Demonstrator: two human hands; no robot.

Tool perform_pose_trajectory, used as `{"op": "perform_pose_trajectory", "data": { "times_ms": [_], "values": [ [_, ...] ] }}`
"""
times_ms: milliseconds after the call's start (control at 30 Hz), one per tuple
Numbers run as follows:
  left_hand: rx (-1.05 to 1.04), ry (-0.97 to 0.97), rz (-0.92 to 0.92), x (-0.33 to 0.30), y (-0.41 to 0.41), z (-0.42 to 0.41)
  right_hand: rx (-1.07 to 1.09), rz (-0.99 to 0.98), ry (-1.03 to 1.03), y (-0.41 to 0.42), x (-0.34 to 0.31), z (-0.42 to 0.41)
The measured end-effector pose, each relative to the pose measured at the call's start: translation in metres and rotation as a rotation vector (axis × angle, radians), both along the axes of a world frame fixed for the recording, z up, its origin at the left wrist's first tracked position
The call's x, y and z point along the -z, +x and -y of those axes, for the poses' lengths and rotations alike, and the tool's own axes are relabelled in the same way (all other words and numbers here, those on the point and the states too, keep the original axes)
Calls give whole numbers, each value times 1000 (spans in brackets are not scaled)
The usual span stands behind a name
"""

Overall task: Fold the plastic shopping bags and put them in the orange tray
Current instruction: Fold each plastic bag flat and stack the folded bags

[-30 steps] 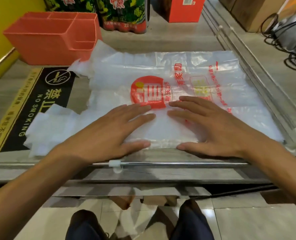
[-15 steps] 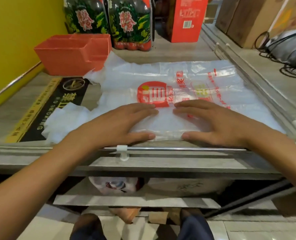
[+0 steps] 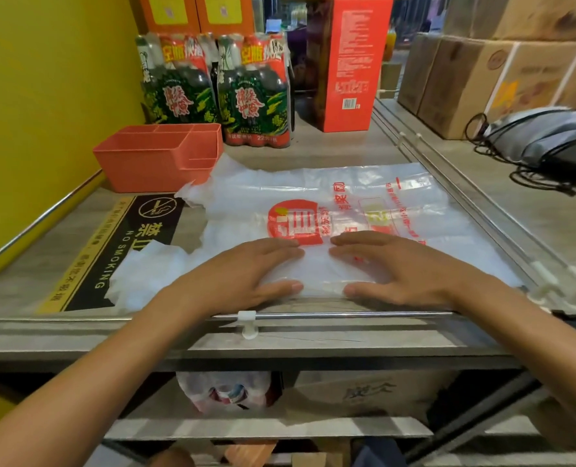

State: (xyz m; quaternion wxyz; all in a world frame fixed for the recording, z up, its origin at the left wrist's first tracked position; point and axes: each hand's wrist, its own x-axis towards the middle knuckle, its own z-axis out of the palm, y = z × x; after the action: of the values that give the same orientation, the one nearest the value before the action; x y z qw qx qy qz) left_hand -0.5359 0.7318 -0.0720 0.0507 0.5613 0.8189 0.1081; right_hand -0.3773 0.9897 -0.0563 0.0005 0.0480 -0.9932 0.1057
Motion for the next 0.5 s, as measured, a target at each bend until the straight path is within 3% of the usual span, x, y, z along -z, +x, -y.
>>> {"op": "perform_pose_trajectory", "data": {
  "times_ms": [500],
  "values": [
    [12,60,-69,5,-2,-6,-39,-77,2,-2,4,-7]
  ]
}}
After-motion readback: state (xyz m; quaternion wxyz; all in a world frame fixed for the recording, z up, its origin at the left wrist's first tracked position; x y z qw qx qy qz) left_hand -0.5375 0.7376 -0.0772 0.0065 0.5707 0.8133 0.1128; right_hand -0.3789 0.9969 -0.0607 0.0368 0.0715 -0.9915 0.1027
